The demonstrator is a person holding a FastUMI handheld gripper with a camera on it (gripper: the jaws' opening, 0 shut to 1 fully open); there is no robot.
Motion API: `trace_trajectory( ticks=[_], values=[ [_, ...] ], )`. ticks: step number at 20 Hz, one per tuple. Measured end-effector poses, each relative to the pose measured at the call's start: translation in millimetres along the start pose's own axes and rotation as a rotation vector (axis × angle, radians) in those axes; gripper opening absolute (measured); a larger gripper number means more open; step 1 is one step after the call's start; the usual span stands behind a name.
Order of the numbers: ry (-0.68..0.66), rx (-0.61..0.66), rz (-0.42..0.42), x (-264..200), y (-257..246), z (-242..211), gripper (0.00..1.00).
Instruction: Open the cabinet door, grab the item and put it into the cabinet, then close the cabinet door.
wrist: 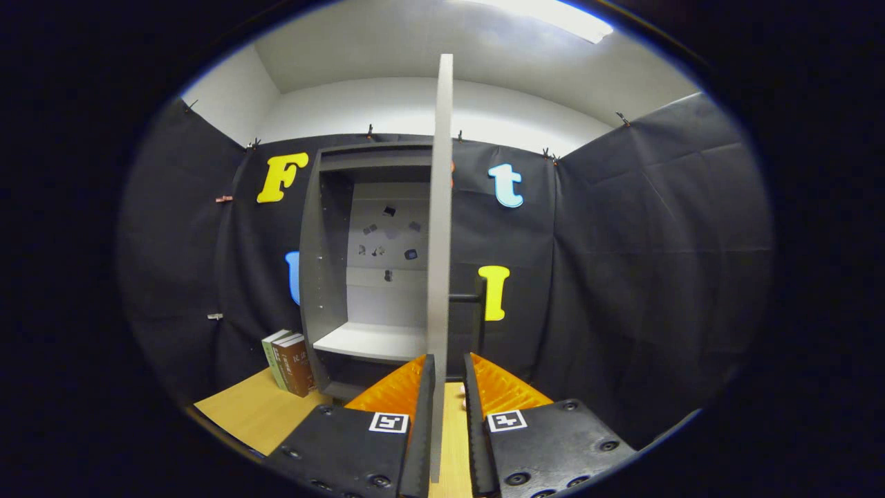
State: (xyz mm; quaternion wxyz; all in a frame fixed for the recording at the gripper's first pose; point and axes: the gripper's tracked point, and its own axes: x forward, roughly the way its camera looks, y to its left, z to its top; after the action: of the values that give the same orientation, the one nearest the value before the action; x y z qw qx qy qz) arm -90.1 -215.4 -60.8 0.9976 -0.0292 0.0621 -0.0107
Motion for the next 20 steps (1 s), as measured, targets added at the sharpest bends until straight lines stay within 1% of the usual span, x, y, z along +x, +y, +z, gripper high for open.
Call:
trace_trajectory(
  ticks=[7, 11, 12, 14, 19, 20],
  values=[
    [0.143, 0.047, 0.030, 10.0, 96.0, -48.9, 0.27],
    [0.270, 0.007, 0.033, 20.3, 143.1, -97.1, 0.27],
    [0.306, -0.001, 0.029, 24.4, 154.6, -116.4, 0.31],
    [0.393, -0.008, 0.006, 26.3, 170.6, -156.3, 0.44],
    [0.657, 0.063, 0.008, 25.4, 207.9, -264.7, 0.44],
    [0.708, 0.064, 0.007, 25.1, 209.0, -287.7, 0.46]
  ],
)
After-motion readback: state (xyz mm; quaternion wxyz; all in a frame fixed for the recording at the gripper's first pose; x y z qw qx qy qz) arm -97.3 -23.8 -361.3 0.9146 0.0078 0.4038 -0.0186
